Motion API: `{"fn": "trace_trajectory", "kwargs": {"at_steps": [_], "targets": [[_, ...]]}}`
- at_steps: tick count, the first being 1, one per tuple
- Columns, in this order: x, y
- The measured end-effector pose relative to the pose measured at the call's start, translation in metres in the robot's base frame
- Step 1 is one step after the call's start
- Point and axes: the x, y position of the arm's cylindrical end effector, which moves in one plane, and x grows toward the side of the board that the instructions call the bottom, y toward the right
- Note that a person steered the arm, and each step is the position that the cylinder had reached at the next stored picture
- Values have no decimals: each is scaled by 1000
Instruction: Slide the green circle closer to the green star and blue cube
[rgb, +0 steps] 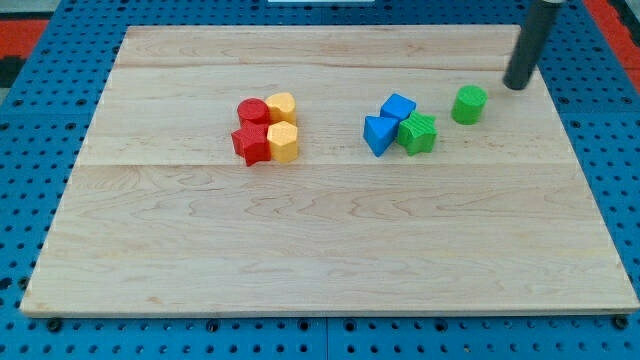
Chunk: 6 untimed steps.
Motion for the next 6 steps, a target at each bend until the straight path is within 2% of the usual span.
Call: {"fn": "trace_trajectory", "kwargs": {"at_steps": [1,2,4,5,6], "targets": [[18,-44],[17,-101],[26,-94],[26,-125],[42,-124]]}}
